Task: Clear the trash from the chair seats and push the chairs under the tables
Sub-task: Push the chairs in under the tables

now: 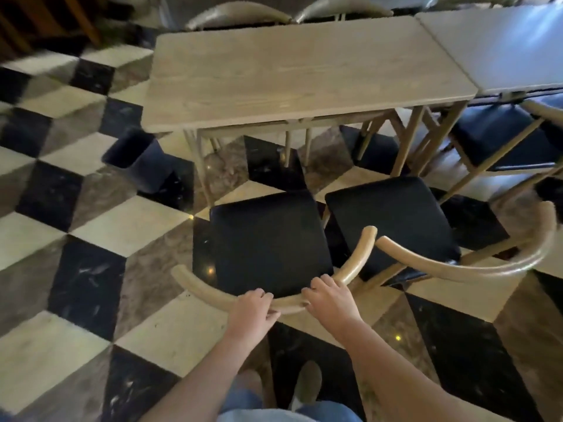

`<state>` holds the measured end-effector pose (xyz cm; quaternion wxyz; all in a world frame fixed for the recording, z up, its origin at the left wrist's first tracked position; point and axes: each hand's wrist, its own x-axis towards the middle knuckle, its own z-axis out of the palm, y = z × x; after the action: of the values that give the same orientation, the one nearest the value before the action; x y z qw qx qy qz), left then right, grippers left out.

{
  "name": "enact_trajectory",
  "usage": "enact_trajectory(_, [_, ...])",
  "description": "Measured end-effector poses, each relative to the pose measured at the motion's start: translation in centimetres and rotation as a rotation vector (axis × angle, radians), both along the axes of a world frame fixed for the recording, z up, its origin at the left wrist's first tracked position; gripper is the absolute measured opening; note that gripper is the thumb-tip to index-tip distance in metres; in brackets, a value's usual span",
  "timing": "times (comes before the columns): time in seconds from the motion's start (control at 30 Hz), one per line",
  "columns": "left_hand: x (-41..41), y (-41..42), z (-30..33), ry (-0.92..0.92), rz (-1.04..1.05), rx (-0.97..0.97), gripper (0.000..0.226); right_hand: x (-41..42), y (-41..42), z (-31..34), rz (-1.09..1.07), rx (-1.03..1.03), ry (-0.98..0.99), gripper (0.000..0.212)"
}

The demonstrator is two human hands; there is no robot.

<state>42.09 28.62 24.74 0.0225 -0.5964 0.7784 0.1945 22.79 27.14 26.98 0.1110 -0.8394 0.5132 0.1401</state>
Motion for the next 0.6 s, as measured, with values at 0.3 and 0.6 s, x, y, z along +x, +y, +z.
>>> enact_trajectory(0.3, [-0.3,0.9,0.0,0.055,0.216,-0.059,0.037,-0.7,-1.7,0.3,0.082,0.021,-0.032,0.022])
enact_trajectory(0.6, [0.0,-3.9,0.3,0.067,0.28,-0.075,0.041,0.1,-6.6,-0.1,0.048,0.022,-0.028,0.032])
